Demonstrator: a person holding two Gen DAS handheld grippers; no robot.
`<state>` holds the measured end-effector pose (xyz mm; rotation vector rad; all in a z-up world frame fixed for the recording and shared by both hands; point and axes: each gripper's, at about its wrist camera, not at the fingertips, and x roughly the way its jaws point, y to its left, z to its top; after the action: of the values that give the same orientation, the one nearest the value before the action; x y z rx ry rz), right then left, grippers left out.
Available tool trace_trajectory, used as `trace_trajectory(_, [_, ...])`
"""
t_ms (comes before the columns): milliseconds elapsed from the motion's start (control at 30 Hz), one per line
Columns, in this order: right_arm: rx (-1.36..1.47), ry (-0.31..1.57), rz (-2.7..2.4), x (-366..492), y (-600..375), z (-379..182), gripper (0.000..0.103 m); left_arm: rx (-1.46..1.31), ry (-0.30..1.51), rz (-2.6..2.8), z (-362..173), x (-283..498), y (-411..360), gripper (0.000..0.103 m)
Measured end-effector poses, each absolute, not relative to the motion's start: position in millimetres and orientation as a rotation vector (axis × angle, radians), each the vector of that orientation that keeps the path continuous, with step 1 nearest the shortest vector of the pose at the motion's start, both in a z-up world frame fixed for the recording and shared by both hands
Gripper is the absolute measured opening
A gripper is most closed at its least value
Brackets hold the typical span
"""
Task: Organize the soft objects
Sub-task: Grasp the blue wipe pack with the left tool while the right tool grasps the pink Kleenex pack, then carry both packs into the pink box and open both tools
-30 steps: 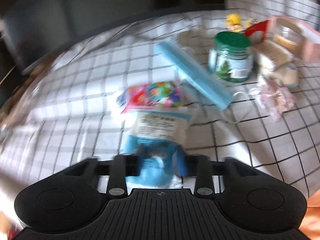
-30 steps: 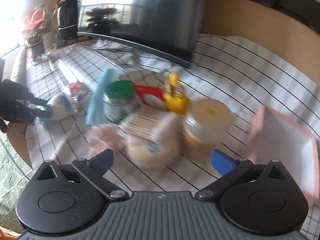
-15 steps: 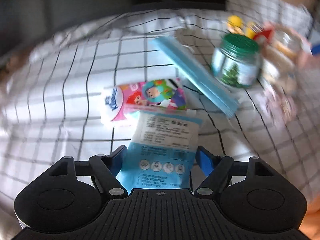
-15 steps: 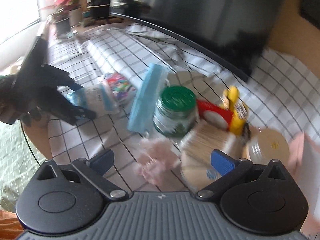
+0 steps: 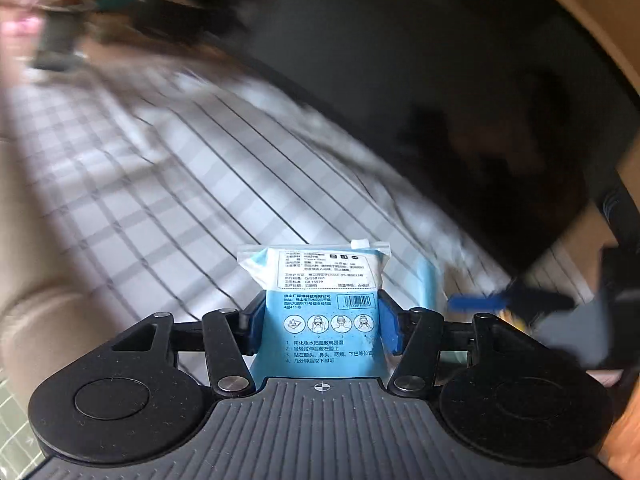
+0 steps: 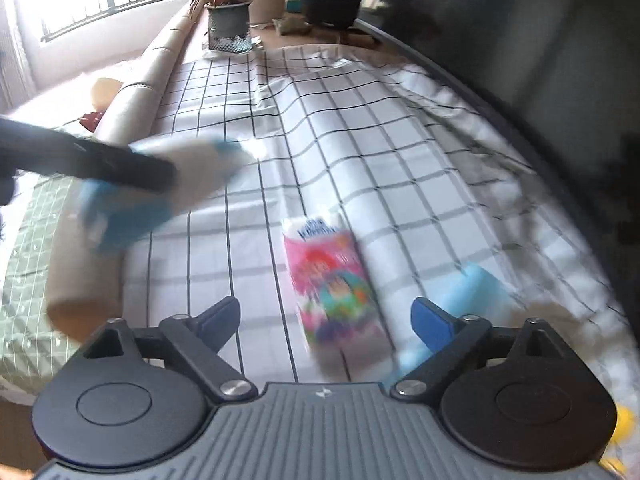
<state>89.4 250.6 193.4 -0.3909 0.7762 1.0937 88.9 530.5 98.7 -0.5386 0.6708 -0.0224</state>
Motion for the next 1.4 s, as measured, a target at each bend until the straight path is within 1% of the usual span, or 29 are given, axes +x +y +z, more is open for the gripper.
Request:
trace_trajectory(67, [-0.342,0.794,1.092,98.4,267.8,178.2,0.09,-0.565,0.636,0.041,101.4,81.0,538.7,0.059])
trace_trajectory(100, [-0.331,0.831,1.069,103.0,276.2,170.8,0.086,-0.579,0.626,0.056,102.2,76.7,543.4,0.059])
trace_trajectory(167, [-0.287,0.994,1.063,110.4,287.2,158.8,0.078,-0.584,0.619,0.075,101.5,70.3,546.2,0.059])
trace_trajectory(200, [-0.241,1.045,1.121,109.1,285.2,160.0,0.078,-0.582,0.62,0.083,100.2,67.0,546.0,0.059])
trace_trajectory(233, [-0.198,1.055,1.194,104.2,280.0,166.7,0.077,-0.583,0.62,0.092,97.8,63.6,545.8,0.059])
trace_trajectory(333, [-0.16,0.92,1.158,92.1,263.1,185.8,0.078,-0.601,0.607,0.119,91.4,51.8,546.1,0.059])
trace_trajectory(367, [-0.157,0.894,1.111,91.2,262.5,186.3,0.081,-0.611,0.6,0.131,89.0,49.9,546.1,0.059])
trace_trajectory(467, [-0.114,0.942,0.989,96.7,272.2,174.3,0.083,-0.615,0.587,0.175,84.4,46.5,547.0,0.059])
trace_trajectory(533, [-0.05,0.983,0.917,96.9,279.5,164.7,0.083,-0.577,0.587,0.204,86.0,47.0,543.6,0.059])
trace_trajectory(633, [0.016,0.994,0.833,83.5,294.3,159.4,0.083,-0.5,0.58,0.273,90.9,46.6,538.3,0.059])
trace_trajectory(700, [-0.019,0.992,0.808,76.6,315.5,154.6,0.083,-0.49,0.572,0.291,91.5,47.3,539.4,0.059])
trace_trajectory(767, [-0.111,0.941,0.792,67.1,335.5,147.5,0.083,-0.506,0.575,0.287,90.9,48.7,541.8,0.059])
trace_trajectory(800, [-0.171,0.915,0.783,63.3,343.0,144.7,0.078,-0.505,0.579,0.282,90.9,48.9,541.7,0.059])
trace_trajectory(867, [-0.229,0.903,0.792,58.1,337.3,148.8,0.064,-0.493,0.587,0.269,91.3,48.7,540.0,0.059])
trace_trajectory(900, [-0.226,0.899,0.806,58.2,331.4,152.8,0.058,-0.488,0.593,0.261,91.1,48.8,538.9,0.059])
trace_trajectory(1000, [-0.192,0.904,0.829,61.2,305.0,170.9,0.053,-0.492,0.61,0.247,92.4,54.3,536.6,0.059])
trace_trajectory(1100, [-0.11,0.904,0.871,70.1,264.9,207.7,0.053,-0.495,0.6,0.208,107.4,63.1,528.4,0.059])
trace_trajectory(1267, [-0.009,0.806,0.858,86.7,184.6,276.9,0.053,-0.415,0.598,0.128,148.4,91.4,490.1,0.059])
trace_trajectory(1400, [0.039,0.74,0.788,100.3,115.4,315.1,0.053,-0.393,0.592,0.064,174.0,110.9,450.4,0.059])
